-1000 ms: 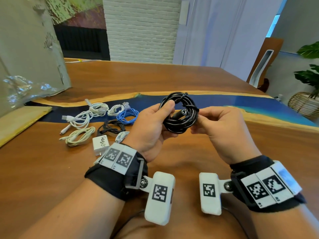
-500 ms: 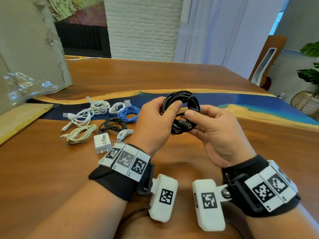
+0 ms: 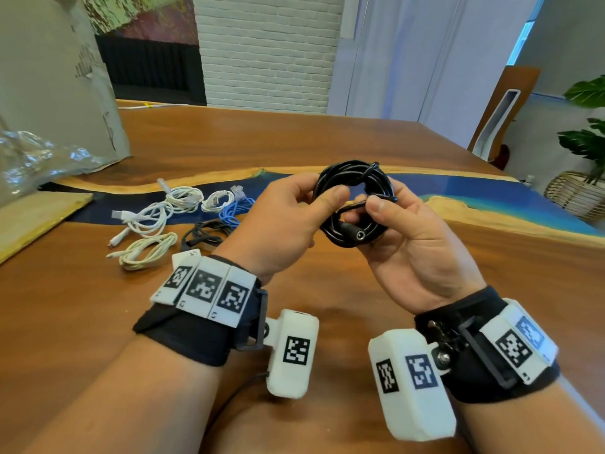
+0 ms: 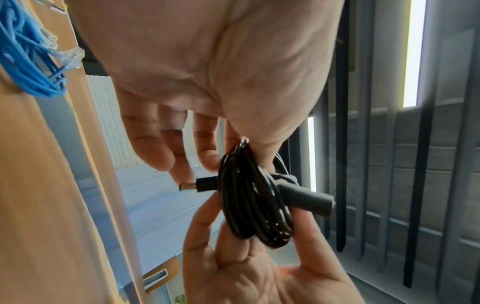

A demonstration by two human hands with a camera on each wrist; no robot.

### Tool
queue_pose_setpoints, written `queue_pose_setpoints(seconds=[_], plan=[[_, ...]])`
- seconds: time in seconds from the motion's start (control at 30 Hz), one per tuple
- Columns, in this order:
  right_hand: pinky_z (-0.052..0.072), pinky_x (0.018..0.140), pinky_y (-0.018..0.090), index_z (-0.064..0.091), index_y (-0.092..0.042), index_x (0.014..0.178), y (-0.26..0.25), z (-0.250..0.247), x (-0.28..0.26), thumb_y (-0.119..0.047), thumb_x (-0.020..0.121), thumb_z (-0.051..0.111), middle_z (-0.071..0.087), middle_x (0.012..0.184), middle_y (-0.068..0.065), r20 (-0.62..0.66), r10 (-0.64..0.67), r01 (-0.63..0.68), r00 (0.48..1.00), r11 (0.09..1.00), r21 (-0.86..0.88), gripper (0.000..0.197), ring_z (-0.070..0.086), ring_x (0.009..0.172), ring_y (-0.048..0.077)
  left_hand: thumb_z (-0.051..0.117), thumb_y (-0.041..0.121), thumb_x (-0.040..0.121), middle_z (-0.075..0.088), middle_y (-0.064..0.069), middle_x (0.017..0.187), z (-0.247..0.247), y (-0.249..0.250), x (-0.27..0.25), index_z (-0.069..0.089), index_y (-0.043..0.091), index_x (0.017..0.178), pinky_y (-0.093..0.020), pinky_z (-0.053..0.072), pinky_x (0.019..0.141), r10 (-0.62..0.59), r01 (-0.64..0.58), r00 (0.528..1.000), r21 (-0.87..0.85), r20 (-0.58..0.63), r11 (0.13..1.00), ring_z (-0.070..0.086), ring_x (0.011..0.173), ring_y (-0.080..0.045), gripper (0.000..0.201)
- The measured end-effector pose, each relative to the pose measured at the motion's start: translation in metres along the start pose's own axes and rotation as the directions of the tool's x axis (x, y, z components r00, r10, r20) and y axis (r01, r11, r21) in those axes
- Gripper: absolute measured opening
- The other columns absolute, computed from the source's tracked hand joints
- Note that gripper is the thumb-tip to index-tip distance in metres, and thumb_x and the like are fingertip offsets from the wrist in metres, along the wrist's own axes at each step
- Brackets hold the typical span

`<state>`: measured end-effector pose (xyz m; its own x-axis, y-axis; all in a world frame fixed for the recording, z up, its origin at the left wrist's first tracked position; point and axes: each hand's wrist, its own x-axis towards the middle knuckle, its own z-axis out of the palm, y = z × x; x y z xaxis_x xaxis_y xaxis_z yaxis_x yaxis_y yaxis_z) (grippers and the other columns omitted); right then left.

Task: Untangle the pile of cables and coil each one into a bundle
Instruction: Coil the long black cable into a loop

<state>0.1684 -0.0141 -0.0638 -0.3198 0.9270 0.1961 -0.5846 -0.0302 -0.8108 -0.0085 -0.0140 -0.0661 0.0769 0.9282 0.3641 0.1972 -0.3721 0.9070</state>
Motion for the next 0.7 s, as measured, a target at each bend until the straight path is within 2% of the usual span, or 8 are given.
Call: queue_pose_setpoints(seconds=[0.1, 0.17, 0.23, 0.3, 0.43, 0.53, 0.63, 0.7], plan=[[0.06, 0.08, 0.033, 0.06, -0.009, 0.121, 0.001, 0.001, 0.001, -0.007, 0.08, 0.065, 0.073, 0.088, 0.009, -0.014, 0.009, -0.01, 1.0, 0.996, -0.086, 0.041, 0.071, 0.078, 0.019, 0.06, 0.037, 0.101, 0.074, -0.011, 0.101, 0.001, -0.005, 0.001, 0.072, 0.021, 0.11, -0.034, 0.059, 0.065, -0.056, 0.056, 0.998, 0.014, 0.006, 0.998, 0.072, 0.089, -0.027, 0.022], [0.06, 0.079, 0.034, 0.059, -0.007, 0.123, 0.001, 0.001, 0.001, -0.009, 0.08, 0.067, 0.074, 0.088, 0.012, -0.039, 0.006, -0.015, 0.999, 0.974, -0.228, 0.045, 0.072, 0.081, 0.022, 0.062, 0.038, 0.1, 0.076, -0.011, 0.098, 0.003, -0.012, 0.001, 0.072, 0.017, 0.107, -0.045, 0.063, 0.074, -0.092, 0.092, 0.996, 0.005, 0.005, 0.996, 0.074, 0.09, -0.027, 0.025], [0.061, 0.079, 0.033, 0.059, -0.008, 0.124, 0.001, -0.001, 0.002, -0.009, 0.082, 0.067, 0.076, 0.088, 0.013, -0.043, 0.006, -0.019, 0.999, 0.949, -0.314, 0.042, 0.074, 0.085, 0.023, 0.066, 0.048, 0.091, 0.076, -0.012, 0.096, 0.004, -0.015, 0.002, 0.073, 0.016, 0.102, -0.054, 0.061, 0.08, -0.09, 0.09, 0.996, -0.003, -0.024, 0.996, 0.074, 0.092, -0.031, 0.034], [0.059, 0.088, 0.037, 0.061, -0.007, 0.125, 0.001, -0.003, 0.001, -0.011, 0.082, 0.067, 0.076, 0.091, 0.012, -0.043, 0.033, -0.045, 0.999, 0.946, -0.32, 0.044, 0.074, 0.088, 0.022, 0.064, 0.055, 0.085, 0.075, -0.01, 0.093, 0.005, -0.016, 0.003, 0.074, 0.019, 0.098, -0.058, 0.057, 0.084, -0.046, 0.049, 0.997, 0.054, -0.066, 0.997, 0.071, 0.092, -0.032, 0.04], [0.058, 0.093, 0.036, 0.059, 0.006, 0.129, 0.004, -0.004, 0.002, -0.004, 0.088, 0.062, 0.074, 0.104, 0.018, -0.065, 0.051, -0.067, 0.997, 0.956, -0.286, 0.043, 0.073, 0.095, 0.025, 0.061, 0.052, 0.089, 0.073, -0.004, 0.087, 0.006, -0.014, 0.002, 0.074, 0.02, 0.095, -0.055, 0.055, 0.084, 0.007, 0.01, 0.992, 0.139, -0.125, 0.99, 0.068, 0.088, -0.026, 0.035], [0.06, 0.091, 0.034, 0.059, 0.008, 0.127, 0.003, -0.004, 0.002, -0.008, 0.082, 0.065, 0.073, 0.098, 0.017, -0.05, 0.068, -0.077, 0.996, 0.975, -0.207, 0.048, 0.074, 0.09, 0.025, 0.064, 0.045, 0.094, 0.074, 0.001, 0.086, 0.005, -0.011, 0.001, 0.075, 0.023, 0.096, -0.048, 0.056, 0.082, 0.03, -0.008, 0.989, 0.149, -0.145, 0.989, 0.067, 0.085, -0.018, 0.025], [0.054, 0.102, 0.043, 0.057, 0.009, 0.132, 0.003, -0.005, 0.0, -0.013, 0.085, 0.066, 0.072, 0.104, 0.018, -0.04, 0.104, -0.109, 0.994, 0.984, -0.138, 0.053, 0.071, 0.1, 0.03, 0.064, 0.04, 0.098, 0.074, 0.002, 0.084, 0.004, -0.009, 0.001, 0.075, 0.023, 0.096, -0.039, 0.054, 0.077, 0.03, -0.006, 0.988, 0.154, -0.155, 0.988, 0.066, 0.08, -0.013, 0.021], [0.048, 0.111, 0.049, 0.055, 0.008, 0.137, 0.004, -0.006, 0.0, -0.017, 0.087, 0.066, 0.07, 0.111, 0.019, -0.046, 0.116, -0.121, 0.992, 0.987, -0.107, 0.057, 0.066, 0.111, 0.033, 0.064, 0.043, 0.095, 0.074, 0.0, 0.084, 0.005, -0.008, -0.001, 0.075, 0.023, 0.096, -0.044, 0.056, 0.078, 0.033, -0.01, 0.987, 0.144, -0.156, 0.99, 0.067, 0.082, -0.016, 0.023]])
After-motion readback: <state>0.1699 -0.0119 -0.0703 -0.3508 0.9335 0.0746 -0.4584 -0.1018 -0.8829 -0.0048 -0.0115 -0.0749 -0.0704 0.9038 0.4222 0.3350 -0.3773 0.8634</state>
